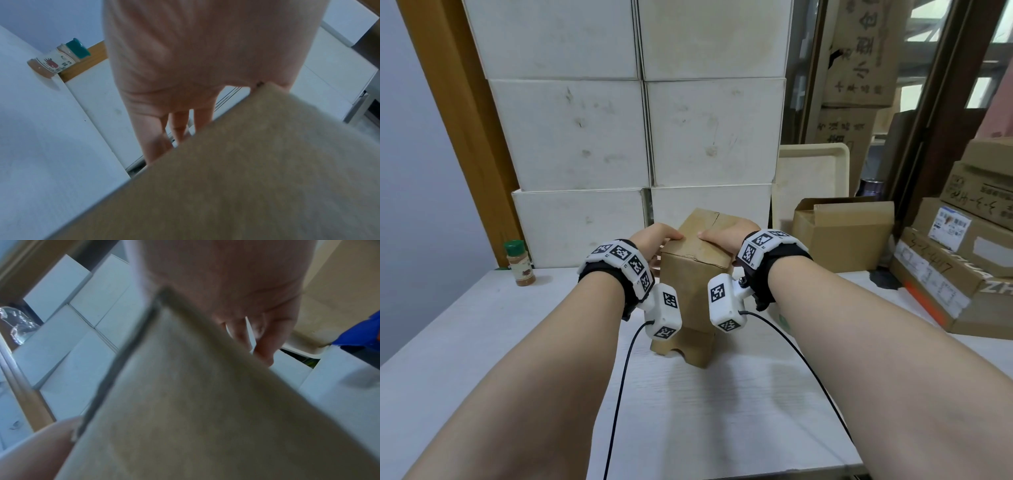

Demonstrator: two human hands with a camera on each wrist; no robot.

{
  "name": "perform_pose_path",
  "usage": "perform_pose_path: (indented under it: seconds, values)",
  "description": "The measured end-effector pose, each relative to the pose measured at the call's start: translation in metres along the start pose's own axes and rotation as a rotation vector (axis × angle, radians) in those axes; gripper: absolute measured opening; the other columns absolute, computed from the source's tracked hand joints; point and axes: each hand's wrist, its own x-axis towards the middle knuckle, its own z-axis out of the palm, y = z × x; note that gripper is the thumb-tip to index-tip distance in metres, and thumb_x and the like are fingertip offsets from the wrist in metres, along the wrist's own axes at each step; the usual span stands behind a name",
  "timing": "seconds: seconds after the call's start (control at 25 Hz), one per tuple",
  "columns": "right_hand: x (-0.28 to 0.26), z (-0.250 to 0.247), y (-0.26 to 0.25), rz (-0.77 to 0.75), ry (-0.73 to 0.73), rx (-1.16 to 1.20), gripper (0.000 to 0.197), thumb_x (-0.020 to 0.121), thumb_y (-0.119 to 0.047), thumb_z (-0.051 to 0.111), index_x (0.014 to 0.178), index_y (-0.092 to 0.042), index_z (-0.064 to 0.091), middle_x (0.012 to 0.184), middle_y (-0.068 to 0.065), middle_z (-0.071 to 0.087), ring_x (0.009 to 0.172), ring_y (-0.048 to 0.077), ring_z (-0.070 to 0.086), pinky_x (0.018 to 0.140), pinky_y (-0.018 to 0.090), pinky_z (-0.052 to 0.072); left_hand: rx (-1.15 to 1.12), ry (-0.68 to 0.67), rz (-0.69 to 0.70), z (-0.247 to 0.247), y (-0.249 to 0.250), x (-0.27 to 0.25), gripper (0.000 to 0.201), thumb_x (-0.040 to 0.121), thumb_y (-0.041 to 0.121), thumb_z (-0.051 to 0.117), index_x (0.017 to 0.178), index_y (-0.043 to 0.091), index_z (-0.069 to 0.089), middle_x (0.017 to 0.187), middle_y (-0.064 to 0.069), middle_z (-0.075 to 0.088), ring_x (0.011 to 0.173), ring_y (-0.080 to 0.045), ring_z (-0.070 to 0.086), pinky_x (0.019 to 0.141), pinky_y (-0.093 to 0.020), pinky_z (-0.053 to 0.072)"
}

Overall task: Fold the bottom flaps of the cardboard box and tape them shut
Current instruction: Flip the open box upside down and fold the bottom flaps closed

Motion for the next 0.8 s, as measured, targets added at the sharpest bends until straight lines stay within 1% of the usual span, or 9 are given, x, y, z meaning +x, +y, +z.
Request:
perform_pose_path:
  seconds: [0.08, 0.2, 0.24, 0.4, 0.48, 0.52, 0.64, 0.72, 0.8]
  values:
    - [0.001, 0.000, 0.006, 0.014, -0.008, 0.054, 0.055, 0.082, -0.050, 0.062, 0.125, -0.017, 0.055, 0.127, 0.006, 0.058, 0.116, 0.026, 0.057, 0.101, 0.038, 0.046, 0.008, -0.014, -0.007, 0.002, 0.000, 0.000, 0.026, 0.081, 0.027, 0.061, 0.098, 0.009, 0.060, 0.080, -0.007, 0.057, 0.065, -0.023, 0.059, 0.073, -0.031, 0.054]
    - [0.000, -0.001, 0.011, 0.018, -0.001, 0.119, 0.059, 0.082, -0.048, 0.064, 0.130, -0.017, 0.050, 0.131, 0.005, 0.055, 0.117, 0.025, 0.056, 0.101, 0.039, 0.046, 0.026, -0.025, -0.017, 0.005, -0.005, 0.006, 0.045, 0.072, 0.038, 0.067, 0.105, 0.009, 0.062, 0.088, -0.010, 0.062, 0.071, -0.024, 0.064, 0.084, -0.039, 0.057]
    - [0.000, -0.001, 0.012, 0.018, -0.001, 0.132, 0.060, 0.082, -0.048, 0.064, 0.131, -0.017, 0.050, 0.131, 0.005, 0.055, 0.117, 0.025, 0.056, 0.101, 0.039, 0.046, 0.021, -0.034, -0.011, 0.005, -0.007, 0.007, 0.047, 0.070, 0.041, 0.068, 0.105, 0.010, 0.062, 0.090, -0.009, 0.063, 0.072, -0.024, 0.064, 0.085, -0.039, 0.057]
    - [0.006, 0.001, 0.011, 0.026, 0.006, 0.165, 0.063, 0.080, -0.048, 0.066, 0.133, -0.018, 0.048, 0.130, 0.003, 0.055, 0.116, 0.026, 0.057, 0.100, 0.039, 0.046, -0.007, -0.030, -0.009, 0.002, -0.010, 0.007, 0.044, 0.069, 0.042, 0.070, 0.099, 0.011, 0.063, 0.075, -0.006, 0.062, 0.060, -0.020, 0.062, 0.080, -0.035, 0.057]
    - [0.010, 0.004, 0.010, 0.038, 0.014, 0.206, 0.065, 0.077, -0.047, 0.069, 0.132, -0.018, 0.048, 0.129, 0.004, 0.056, 0.115, 0.026, 0.057, 0.099, 0.039, 0.048, -0.005, -0.033, -0.010, 0.000, -0.010, 0.008, 0.048, 0.068, 0.045, 0.070, 0.101, 0.011, 0.063, 0.077, -0.007, 0.062, 0.063, -0.022, 0.063, 0.080, -0.037, 0.057]
    - [0.011, 0.007, 0.009, 0.048, 0.021, 0.235, 0.069, 0.074, -0.048, 0.071, 0.132, -0.018, 0.047, 0.129, 0.004, 0.056, 0.115, 0.026, 0.057, 0.099, 0.040, 0.048, 0.006, -0.031, -0.014, 0.000, -0.011, 0.008, 0.050, 0.068, 0.049, 0.069, 0.101, 0.012, 0.064, 0.079, -0.008, 0.062, 0.066, -0.024, 0.063, 0.080, -0.038, 0.057]
    - [0.017, 0.013, 0.007, 0.108, 0.030, 0.292, 0.087, 0.064, -0.054, 0.075, 0.135, -0.015, 0.042, 0.128, 0.005, 0.056, 0.114, 0.027, 0.057, 0.098, 0.041, 0.048, 0.015, -0.032, -0.024, 0.001, -0.018, 0.004, 0.054, 0.070, 0.067, 0.059, 0.094, 0.019, 0.067, 0.080, -0.007, 0.067, 0.071, -0.028, 0.067, 0.071, -0.037, 0.058]
    - [0.021, 0.014, 0.007, 0.107, -0.004, 0.267, 0.082, 0.064, -0.057, 0.072, 0.132, -0.016, 0.049, 0.122, 0.005, 0.061, 0.109, 0.025, 0.060, 0.097, 0.039, 0.049, 0.022, -0.039, -0.019, 0.001, -0.022, 0.008, 0.060, 0.071, 0.074, 0.051, 0.097, 0.022, 0.068, 0.090, -0.008, 0.070, 0.080, -0.030, 0.069, 0.080, -0.044, 0.056]
    - [0.023, 0.012, 0.007, 0.099, -0.022, 0.236, 0.079, 0.071, -0.056, 0.069, 0.134, -0.015, 0.047, 0.126, 0.006, 0.059, 0.112, 0.026, 0.059, 0.098, 0.037, 0.047, 0.042, -0.050, 0.011, 0.003, -0.023, 0.009, 0.052, 0.079, 0.069, 0.048, 0.092, 0.022, 0.067, 0.086, -0.006, 0.069, 0.080, -0.026, 0.067, 0.090, -0.044, 0.053]
